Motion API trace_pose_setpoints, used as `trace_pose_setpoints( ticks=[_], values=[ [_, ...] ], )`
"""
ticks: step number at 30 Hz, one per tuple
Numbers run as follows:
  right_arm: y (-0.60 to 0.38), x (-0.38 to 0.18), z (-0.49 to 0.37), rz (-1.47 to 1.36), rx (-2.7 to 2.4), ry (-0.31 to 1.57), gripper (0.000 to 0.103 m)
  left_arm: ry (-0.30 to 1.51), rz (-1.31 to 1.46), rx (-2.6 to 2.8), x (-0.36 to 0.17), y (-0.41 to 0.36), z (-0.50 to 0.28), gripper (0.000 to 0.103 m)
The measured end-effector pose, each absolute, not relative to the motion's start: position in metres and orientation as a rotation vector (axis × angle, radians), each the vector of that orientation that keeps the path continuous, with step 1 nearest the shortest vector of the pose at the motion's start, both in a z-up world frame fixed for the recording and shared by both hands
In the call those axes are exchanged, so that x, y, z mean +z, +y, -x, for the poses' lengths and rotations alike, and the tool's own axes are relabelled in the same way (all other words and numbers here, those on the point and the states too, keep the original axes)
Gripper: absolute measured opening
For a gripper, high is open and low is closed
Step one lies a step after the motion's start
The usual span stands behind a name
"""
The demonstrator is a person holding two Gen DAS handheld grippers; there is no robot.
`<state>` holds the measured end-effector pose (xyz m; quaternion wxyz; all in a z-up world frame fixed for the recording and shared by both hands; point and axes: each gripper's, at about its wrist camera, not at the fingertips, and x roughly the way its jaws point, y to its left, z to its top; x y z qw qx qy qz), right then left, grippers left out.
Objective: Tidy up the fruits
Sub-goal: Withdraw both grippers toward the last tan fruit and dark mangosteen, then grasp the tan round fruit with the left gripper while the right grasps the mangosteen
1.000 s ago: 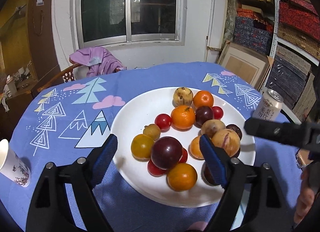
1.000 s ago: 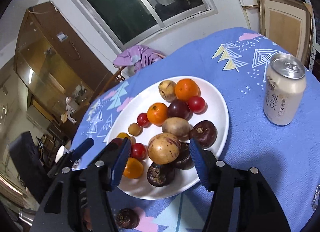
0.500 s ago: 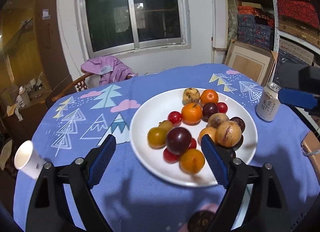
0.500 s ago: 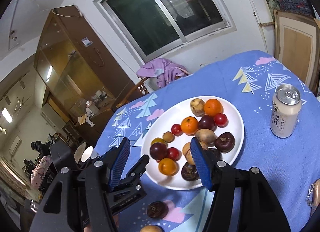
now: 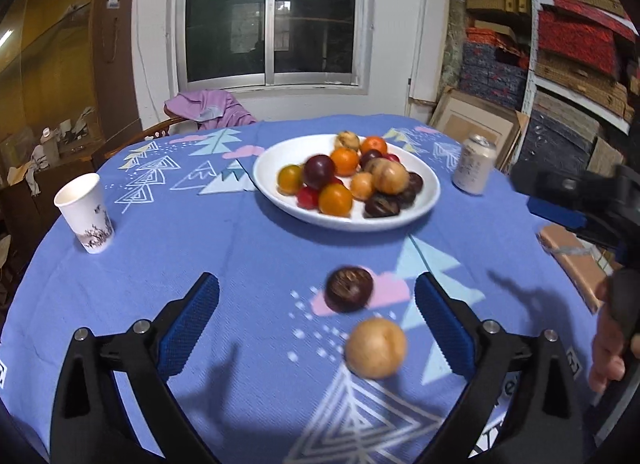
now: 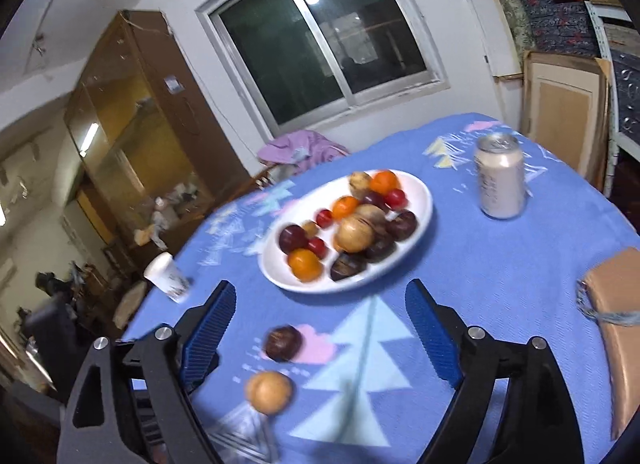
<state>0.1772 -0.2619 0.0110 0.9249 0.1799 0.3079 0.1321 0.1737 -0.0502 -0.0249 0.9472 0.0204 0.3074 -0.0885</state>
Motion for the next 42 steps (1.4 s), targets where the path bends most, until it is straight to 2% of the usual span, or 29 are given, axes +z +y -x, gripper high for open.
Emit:
trace_pose_setpoints(
  ticks=[10, 31, 33, 35, 39, 42],
  values=[
    [-0.267, 0.003, -0.18, -0.415, 0.271, 0.665, 0.088, 0.729, -0.094, -0.178, -0.056, -0.07, -0.187, 0.097],
    [-0.255, 0.0, -0.181, -0.378, 0.289, 0.698, 0.091, 0.741, -0.133, -0.209, -0.059, -0.081, -0.193, 0.098],
    [-0.255, 0.0, -0.182, -0.376, 0.288, 0.7, 0.091, 0.74, -0.137, -0.222, -0.058, -0.082, -0.192, 0.091],
    [-0.255, -0.001, -0.182, -0.377, 0.288, 0.7, 0.091, 0.76, -0.138, -0.256, -0.061, -0.084, -0.194, 0.06],
    [-0.249, -0.003, -0.184, -0.36, 0.311, 0.716, 0.091, 0.783, -0.116, -0.29, -0.064, -0.083, -0.197, 0.054],
    [-0.235, -0.01, -0.191, -0.304, 0.339, 0.756, 0.091, 0.793, -0.111, -0.329, -0.065, -0.086, -0.193, 0.039]
  ],
)
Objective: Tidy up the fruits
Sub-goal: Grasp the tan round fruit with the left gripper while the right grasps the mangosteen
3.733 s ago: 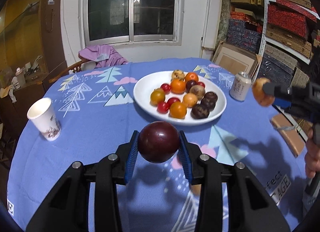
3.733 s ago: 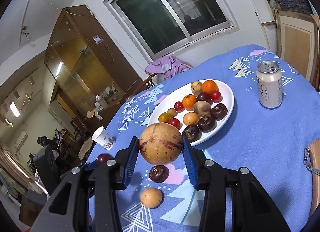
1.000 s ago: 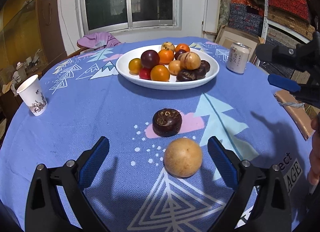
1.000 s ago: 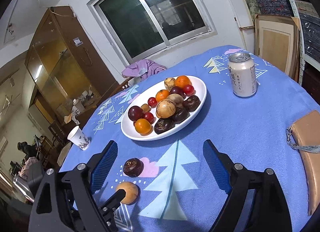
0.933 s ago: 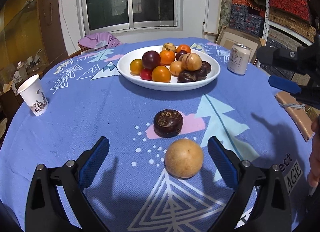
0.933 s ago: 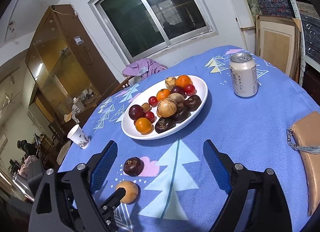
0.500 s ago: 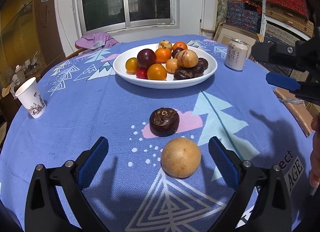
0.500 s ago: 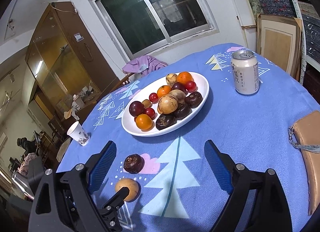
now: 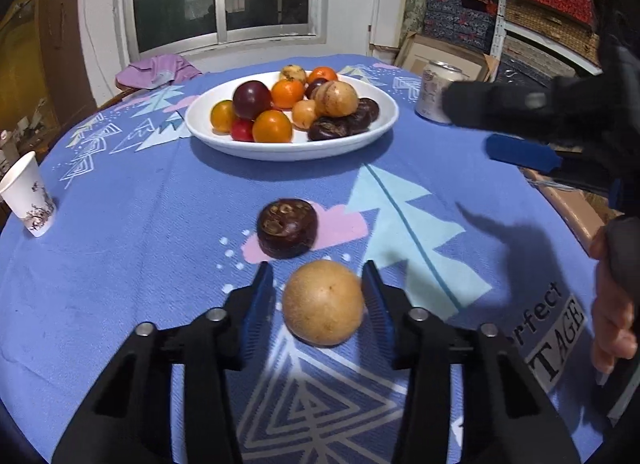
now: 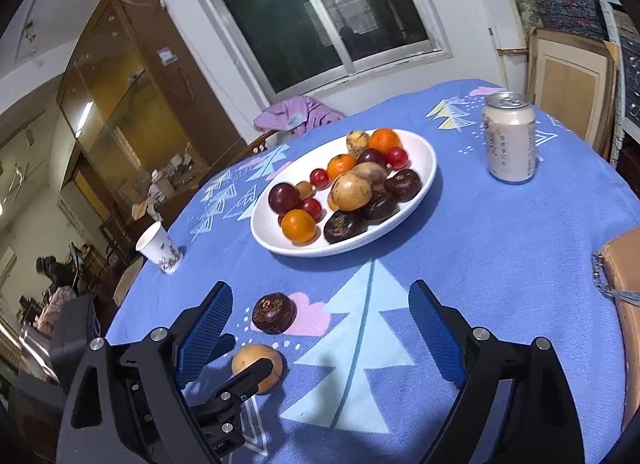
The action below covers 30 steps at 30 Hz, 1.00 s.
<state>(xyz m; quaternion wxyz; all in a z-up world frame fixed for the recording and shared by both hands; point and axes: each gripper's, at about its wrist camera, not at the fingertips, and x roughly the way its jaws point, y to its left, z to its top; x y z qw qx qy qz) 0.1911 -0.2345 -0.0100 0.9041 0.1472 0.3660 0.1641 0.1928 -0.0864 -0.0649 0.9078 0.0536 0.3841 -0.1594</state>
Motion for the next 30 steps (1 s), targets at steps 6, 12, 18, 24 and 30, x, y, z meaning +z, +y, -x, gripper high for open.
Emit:
trace_pose_setpoints(
  ticks=[6, 12, 18, 24, 30],
  values=[
    [-0.177, -0.035, -0.226, -0.078, 0.41, 0.915, 0.089, 0.729, -0.197, -0.286, -0.06, -0.094, -0.17, 0.038],
    [-0.119, -0.059, -0.254, 0.094, 0.483, 0.999, 0.064, 0.712, -0.158, -0.286, -0.053, -0.078, -0.158, 0.02],
    [-0.12, -0.058, -0.25, 0.098, 0.519, 0.986, 0.044, 0.732, -0.1, -0.327, -0.05, -0.061, -0.155, 0.018],
    [-0.134, -0.055, -0.243, 0.069, 0.514, 0.978, 0.043, 0.783, -0.036, -0.354, -0.056, -0.049, -0.166, 0.044],
    [-0.151, -0.04, -0.238, 0.009, 0.515, 0.931, 0.043, 0.785, -0.084, -0.412, -0.058, -0.057, -0.163, 0.068]
  ],
)
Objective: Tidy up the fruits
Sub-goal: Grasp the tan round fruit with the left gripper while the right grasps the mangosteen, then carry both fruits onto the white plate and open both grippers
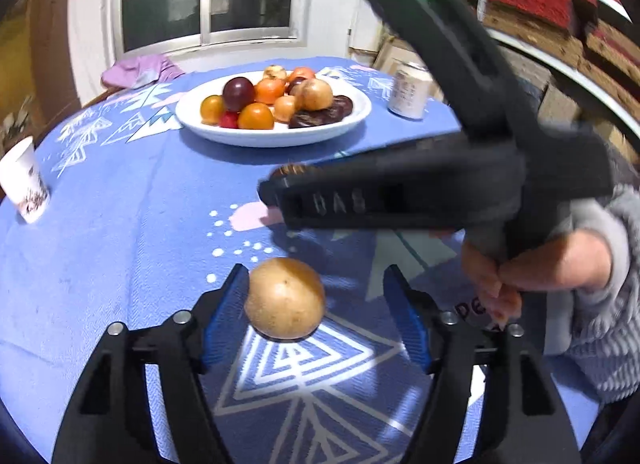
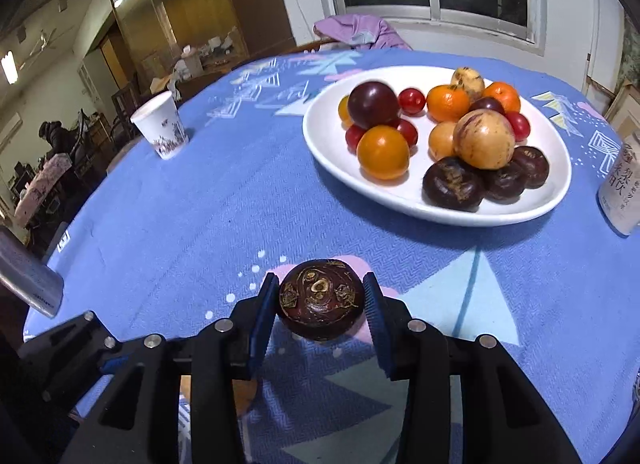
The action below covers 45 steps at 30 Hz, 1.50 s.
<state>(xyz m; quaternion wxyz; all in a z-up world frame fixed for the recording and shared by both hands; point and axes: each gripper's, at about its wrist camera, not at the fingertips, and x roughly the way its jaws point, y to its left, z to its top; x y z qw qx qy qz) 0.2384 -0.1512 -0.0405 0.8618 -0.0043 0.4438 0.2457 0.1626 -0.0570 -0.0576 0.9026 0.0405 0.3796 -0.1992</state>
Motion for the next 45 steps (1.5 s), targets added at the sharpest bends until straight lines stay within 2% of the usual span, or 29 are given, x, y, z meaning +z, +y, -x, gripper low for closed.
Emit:
trace_pose_setpoints(
  ticks=[1, 2, 4, 6, 8, 11, 12, 13, 14, 19, 25, 33, 34, 36, 38, 39, 41, 45],
  values=[
    [-0.152, -0.038, -0.238, 0.003, 0.518, 0.924, 0.043, 0.786, -0.081, -0.414, -0.057, -0.056, -0.163, 0.067],
    [-0.154, -0.035, -0.236, -0.004, 0.519, 0.915, 0.043, 0.788, -0.076, -0.41, -0.058, -0.056, -0.161, 0.06],
    [-0.161, -0.029, -0.232, -0.024, 0.529, 0.902, 0.043, 0.794, -0.075, -0.405, -0.057, -0.051, -0.16, 0.052],
    [-0.169, -0.024, -0.229, -0.04, 0.531, 0.89, 0.043, 0.802, -0.092, -0.401, -0.059, -0.058, -0.152, 0.052],
    [-0.175, -0.022, -0.23, -0.056, 0.528, 0.885, 0.044, 0.835, -0.094, -0.388, -0.064, -0.057, -0.155, 0.056],
    [-0.183, -0.021, -0.234, -0.09, 0.522, 0.887, 0.044, 0.89, -0.033, -0.396, -0.069, -0.05, -0.166, 0.055],
    [-0.184, -0.02, -0.234, -0.093, 0.52, 0.882, 0.043, 0.896, -0.028, -0.404, -0.071, -0.05, -0.166, 0.054],
    [-0.185, -0.019, -0.233, -0.097, 0.519, 0.878, 0.044, 0.896, -0.028, -0.418, -0.07, -0.052, -0.166, 0.045],
    [-0.187, -0.017, -0.233, -0.102, 0.515, 0.873, 0.044, 0.894, -0.039, -0.421, -0.07, -0.054, -0.166, 0.043],
    [-0.205, 0.002, -0.244, -0.152, 0.472, 0.82, 0.044, 0.83, -0.06, -0.429, -0.051, -0.06, -0.176, 0.043],
    [-0.229, 0.015, -0.284, -0.208, 0.352, 0.775, 0.043, 0.71, -0.055, -0.321, -0.001, -0.058, -0.243, 0.043],
    [-0.25, -0.002, -0.333, -0.222, 0.2, 0.782, 0.044, 0.775, -0.042, -0.314, -0.025, -0.078, -0.324, 0.043],
    [-0.251, -0.005, -0.336, -0.226, 0.188, 0.786, 0.044, 0.781, -0.045, -0.314, -0.029, -0.079, -0.331, 0.044],
    [-0.254, -0.012, -0.343, -0.236, 0.184, 0.806, 0.044, 0.763, -0.06, -0.291, -0.033, -0.081, -0.333, 0.052],
    [-0.256, -0.019, -0.348, -0.256, 0.184, 0.829, 0.045, 0.736, -0.061, -0.249, -0.035, -0.081, -0.338, 0.076],
    [-0.256, -0.021, -0.348, -0.258, 0.187, 0.837, 0.046, 0.728, -0.056, -0.231, -0.035, -0.08, -0.337, 0.079],
    [-0.256, -0.023, -0.348, -0.264, 0.19, 0.843, 0.052, 0.726, -0.041, -0.217, -0.035, -0.077, -0.34, 0.08],
    [-0.258, -0.015, -0.337, -0.295, 0.204, 0.816, 0.056, 0.719, -0.021, -0.2, -0.032, -0.068, -0.336, 0.082]
  ],
)
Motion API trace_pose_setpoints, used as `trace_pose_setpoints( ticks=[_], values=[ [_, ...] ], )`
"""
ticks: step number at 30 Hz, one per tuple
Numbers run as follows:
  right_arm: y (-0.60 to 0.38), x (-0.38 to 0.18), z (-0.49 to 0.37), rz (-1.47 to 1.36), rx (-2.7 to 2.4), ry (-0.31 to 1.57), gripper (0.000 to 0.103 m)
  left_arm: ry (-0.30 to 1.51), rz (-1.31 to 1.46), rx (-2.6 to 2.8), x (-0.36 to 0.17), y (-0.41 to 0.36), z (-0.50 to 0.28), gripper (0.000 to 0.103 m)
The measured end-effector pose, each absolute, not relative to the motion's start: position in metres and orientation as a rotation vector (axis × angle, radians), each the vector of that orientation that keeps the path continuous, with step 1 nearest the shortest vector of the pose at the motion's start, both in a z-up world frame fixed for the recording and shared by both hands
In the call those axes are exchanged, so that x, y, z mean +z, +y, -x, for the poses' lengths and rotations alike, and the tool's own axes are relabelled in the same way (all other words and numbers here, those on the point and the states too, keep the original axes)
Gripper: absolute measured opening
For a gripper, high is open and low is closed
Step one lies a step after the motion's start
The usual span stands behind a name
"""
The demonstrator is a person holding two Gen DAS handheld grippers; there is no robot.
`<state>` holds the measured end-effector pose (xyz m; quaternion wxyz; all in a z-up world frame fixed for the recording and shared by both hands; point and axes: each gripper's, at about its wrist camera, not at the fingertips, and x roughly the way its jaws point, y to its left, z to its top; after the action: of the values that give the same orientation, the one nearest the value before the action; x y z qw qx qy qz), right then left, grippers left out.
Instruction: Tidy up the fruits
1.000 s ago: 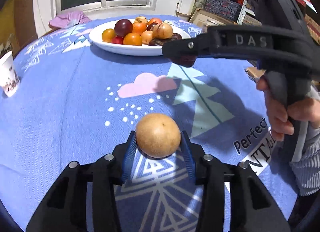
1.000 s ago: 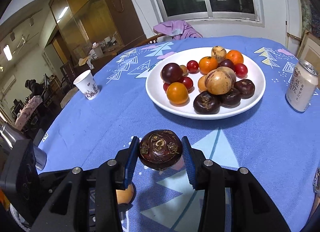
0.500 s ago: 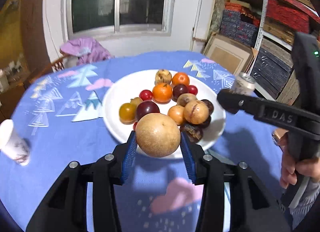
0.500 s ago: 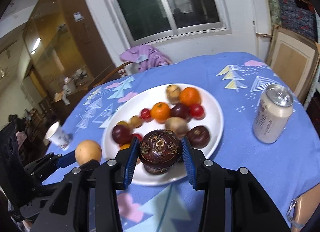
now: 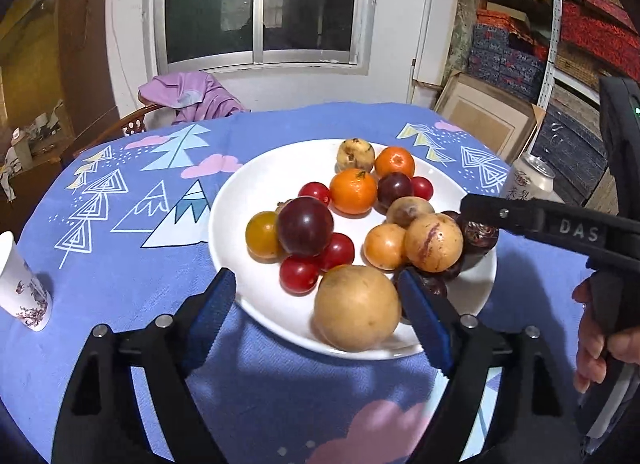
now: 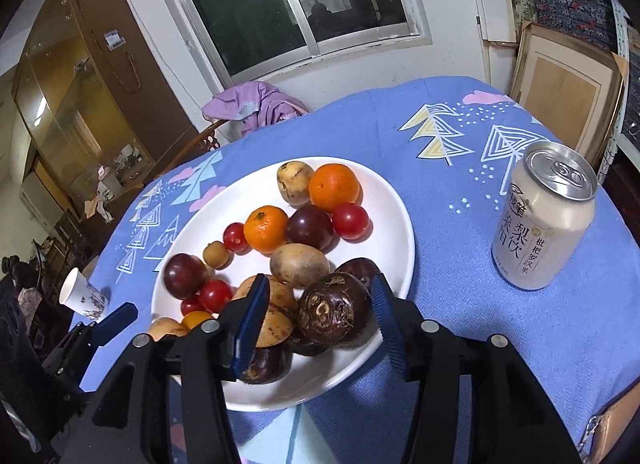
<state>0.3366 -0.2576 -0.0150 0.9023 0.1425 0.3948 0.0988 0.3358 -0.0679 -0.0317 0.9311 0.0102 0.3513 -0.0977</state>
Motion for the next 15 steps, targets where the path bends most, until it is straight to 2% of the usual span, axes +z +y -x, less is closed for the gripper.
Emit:
trace_pose_setpoints(
  ticks=[5, 10, 12, 15],
  values=[
    [-0.255, 0.006, -0.3, -0.312, 0.221, 0.742, 0.069, 0.669, -0.011, -0.168, -0.018, -0.054, -0.305, 0.096],
    [-0.243, 0.015, -0.244, -0.283, 0.208, 0.669, 0.084, 0.617, -0.026, -0.113, -0.001, -0.039, -0.259, 0.098],
    [-0.233, 0.015, -0.219, -0.226, 0.168, 0.629, 0.095, 0.598, -0.01, -0.105, 0.005, -0.034, -0.239, 0.098],
    [-0.218, 0.011, -0.193, -0.14, 0.137, 0.599, 0.1, 0.55, -0.002, -0.083, 0.01, -0.03, -0.212, 0.098]
  ],
)
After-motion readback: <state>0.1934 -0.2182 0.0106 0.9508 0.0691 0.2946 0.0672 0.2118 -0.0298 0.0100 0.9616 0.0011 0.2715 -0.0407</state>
